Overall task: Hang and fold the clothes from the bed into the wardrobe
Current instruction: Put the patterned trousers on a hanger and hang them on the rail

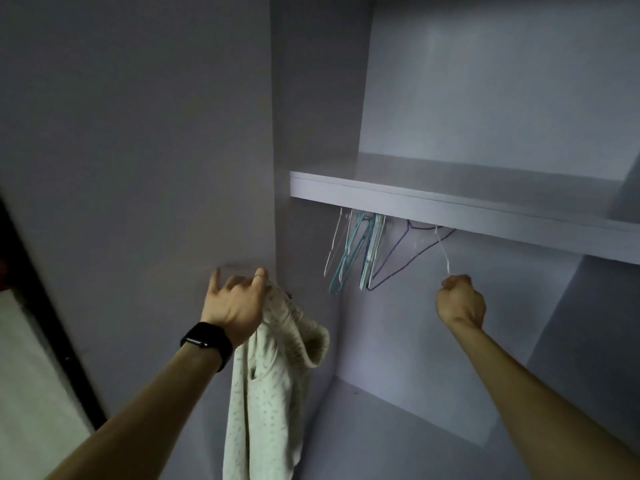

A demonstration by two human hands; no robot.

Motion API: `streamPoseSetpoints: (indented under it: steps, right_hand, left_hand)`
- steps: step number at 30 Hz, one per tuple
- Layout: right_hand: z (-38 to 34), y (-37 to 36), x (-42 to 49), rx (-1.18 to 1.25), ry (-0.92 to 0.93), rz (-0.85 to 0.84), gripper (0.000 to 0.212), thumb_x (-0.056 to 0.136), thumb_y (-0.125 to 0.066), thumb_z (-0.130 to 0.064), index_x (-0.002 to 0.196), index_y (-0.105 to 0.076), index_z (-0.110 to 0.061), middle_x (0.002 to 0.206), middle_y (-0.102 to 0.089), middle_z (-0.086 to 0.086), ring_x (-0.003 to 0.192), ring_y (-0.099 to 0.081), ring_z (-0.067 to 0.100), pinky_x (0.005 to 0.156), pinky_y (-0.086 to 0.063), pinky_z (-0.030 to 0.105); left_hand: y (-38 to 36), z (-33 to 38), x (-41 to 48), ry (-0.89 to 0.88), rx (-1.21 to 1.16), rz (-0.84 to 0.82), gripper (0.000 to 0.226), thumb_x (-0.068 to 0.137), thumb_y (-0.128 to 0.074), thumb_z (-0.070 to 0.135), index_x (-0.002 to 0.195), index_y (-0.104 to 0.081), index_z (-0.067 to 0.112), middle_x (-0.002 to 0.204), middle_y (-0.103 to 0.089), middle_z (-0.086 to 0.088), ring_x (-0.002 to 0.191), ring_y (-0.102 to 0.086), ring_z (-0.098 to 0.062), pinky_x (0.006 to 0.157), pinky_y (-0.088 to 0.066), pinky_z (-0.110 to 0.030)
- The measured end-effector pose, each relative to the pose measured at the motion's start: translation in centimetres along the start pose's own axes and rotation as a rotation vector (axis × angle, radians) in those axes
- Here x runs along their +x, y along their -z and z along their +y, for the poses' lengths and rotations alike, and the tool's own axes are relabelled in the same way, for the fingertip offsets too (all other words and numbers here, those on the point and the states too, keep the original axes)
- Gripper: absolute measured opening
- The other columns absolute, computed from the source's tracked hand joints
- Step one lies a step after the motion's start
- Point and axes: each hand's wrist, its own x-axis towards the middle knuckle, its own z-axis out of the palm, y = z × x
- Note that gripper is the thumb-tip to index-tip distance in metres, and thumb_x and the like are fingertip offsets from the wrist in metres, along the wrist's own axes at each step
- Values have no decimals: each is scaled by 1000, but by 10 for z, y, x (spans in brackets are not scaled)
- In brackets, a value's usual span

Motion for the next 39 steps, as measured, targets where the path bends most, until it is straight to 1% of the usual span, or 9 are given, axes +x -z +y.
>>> streamPoseSetpoints:
  steps: [2,4,12,16,22,26,29,35,39]
  right_hand:
    - [2,13,-17,30,-46,-6,26,94,-46,-5,115,-60,-11,115,-64,23,98,-61,41,76,-42,32]
    - [6,22,-38,69,-70,-13,26,93,-45,-5,111,-62,-12,113,-65,20,93,-59,37,75,-38,29]
    - [39,67,-190,318,-146,-48,21,100,-51,-24,89,-68,-19,88,-65,-1,77,-55,14,74,-38,32]
    - [54,88,-261,528,-260,-44,37,101,-56,-37,72,-60,-15,58,-51,-7,59,-48,12,59,-39,28]
    - [79,90,-329,919,-431,-137,40,103,-52,-20,64,-45,-16,51,-30,-2,43,-26,10,47,-24,25]
    - [105,84,-351,931,-504,-248,41,102,-49,-23,62,-46,-13,50,-34,0,41,-29,11,48,-26,25]
    - [126,90,-353,712,-494,-413,39,99,-53,-31,83,-68,1,65,-55,11,52,-48,17,53,-38,25]
    - [128,115,-304,823,-519,-479,49,84,-65,-49,121,-65,-17,108,-76,10,97,-73,27,84,-56,40]
    - [118,146,-258,1114,-595,-503,44,91,-66,-49,115,-70,-12,82,-71,5,64,-66,19,56,-52,28]
  left_hand:
    - [5,9,-6,70,-300,19,16,101,-35,27,116,-35,30,99,-66,-1,93,-61,-36,88,-44,-46]
    - [5,21,-14,144,-591,-8,6,102,-38,32,107,-36,31,86,-60,0,78,-59,-36,70,-44,-40]
    - [-6,72,-64,109,-1150,-326,16,103,-44,24,87,-43,26,80,-52,7,76,-51,-15,70,-46,-29]
    - [-18,80,-88,191,-1201,-532,18,100,-44,28,84,-49,21,81,-55,2,69,-52,-13,64,-44,-27]
    - [-18,96,-122,141,-1236,-615,34,101,-49,45,105,-66,15,88,-65,7,76,-61,-4,55,-45,-14]
    - [-14,105,-130,122,-1308,-660,25,100,-54,32,104,-72,16,99,-68,3,91,-64,-14,80,-55,-26]
    - [-11,110,-133,27,-1274,-719,21,99,-57,30,93,-73,18,95,-70,0,91,-66,-17,82,-54,-28]
    - [1,134,-144,-190,-1150,-847,22,101,-55,29,94,-74,20,88,-71,16,80,-65,6,66,-46,-5]
    - [13,144,-147,-310,-1028,-949,21,101,-56,32,102,-76,25,95,-72,22,91,-66,6,78,-48,-7]
